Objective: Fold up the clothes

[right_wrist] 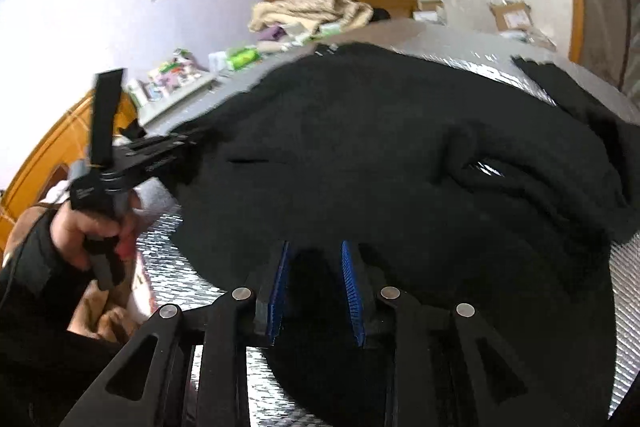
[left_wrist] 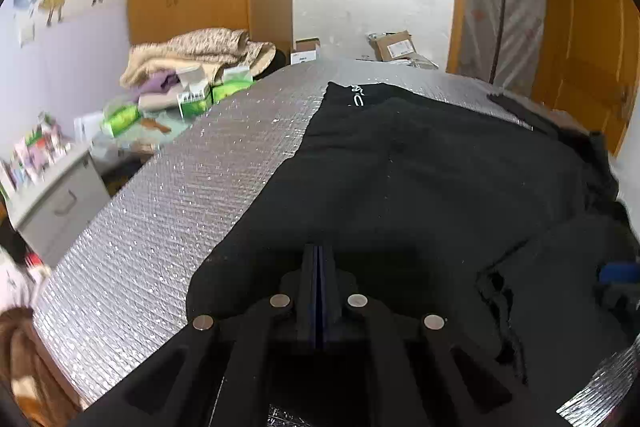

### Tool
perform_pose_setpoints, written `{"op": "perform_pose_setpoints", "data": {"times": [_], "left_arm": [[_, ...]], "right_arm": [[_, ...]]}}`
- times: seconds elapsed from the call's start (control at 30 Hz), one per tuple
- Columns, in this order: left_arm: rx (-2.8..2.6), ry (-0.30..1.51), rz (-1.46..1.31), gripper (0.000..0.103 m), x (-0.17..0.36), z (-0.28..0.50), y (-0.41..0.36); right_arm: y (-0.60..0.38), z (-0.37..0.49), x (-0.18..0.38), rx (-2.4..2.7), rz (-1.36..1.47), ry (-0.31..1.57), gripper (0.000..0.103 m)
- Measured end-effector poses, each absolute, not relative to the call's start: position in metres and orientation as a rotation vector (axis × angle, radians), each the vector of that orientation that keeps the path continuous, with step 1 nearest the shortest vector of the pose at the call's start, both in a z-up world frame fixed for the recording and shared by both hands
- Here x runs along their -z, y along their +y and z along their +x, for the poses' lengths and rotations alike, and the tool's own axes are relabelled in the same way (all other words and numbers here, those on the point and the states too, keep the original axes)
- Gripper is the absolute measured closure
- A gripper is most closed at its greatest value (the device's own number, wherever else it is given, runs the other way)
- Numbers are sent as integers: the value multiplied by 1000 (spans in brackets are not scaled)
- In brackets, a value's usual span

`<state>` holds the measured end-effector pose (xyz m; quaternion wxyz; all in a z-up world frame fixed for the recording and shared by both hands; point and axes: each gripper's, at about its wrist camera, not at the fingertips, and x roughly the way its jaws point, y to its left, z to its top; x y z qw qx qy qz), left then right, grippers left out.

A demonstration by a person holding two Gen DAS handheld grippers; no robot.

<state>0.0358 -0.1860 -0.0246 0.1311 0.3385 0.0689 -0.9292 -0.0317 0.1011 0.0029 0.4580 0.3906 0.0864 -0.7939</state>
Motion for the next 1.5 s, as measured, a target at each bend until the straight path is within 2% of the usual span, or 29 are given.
{"op": "perform_pose_setpoints", "data": {"times": [0.23,0.37,0.87,1.07,1.33,1.5], "left_arm": [[2693,142,978,101,25,34,-181],[2685,114,979,101,25,32,-178],[2638,-26,986,101,26,32,-168],[2640,-17,983,101,25,32,-171],[2670,90,967,101,25,37,-180],[2642,10,992,101,25,31,-174]], "right_arm": [[111,-43,12,1913,985,58,75],[110,-44,12,1899,998,40,75],[106,-32,9,1952,971,115,75],[97,-14,2,2025,921,239,75],[101,-11,-16,2052,915,202,75],[87,-12,-27,1986,905,232,75]]}}
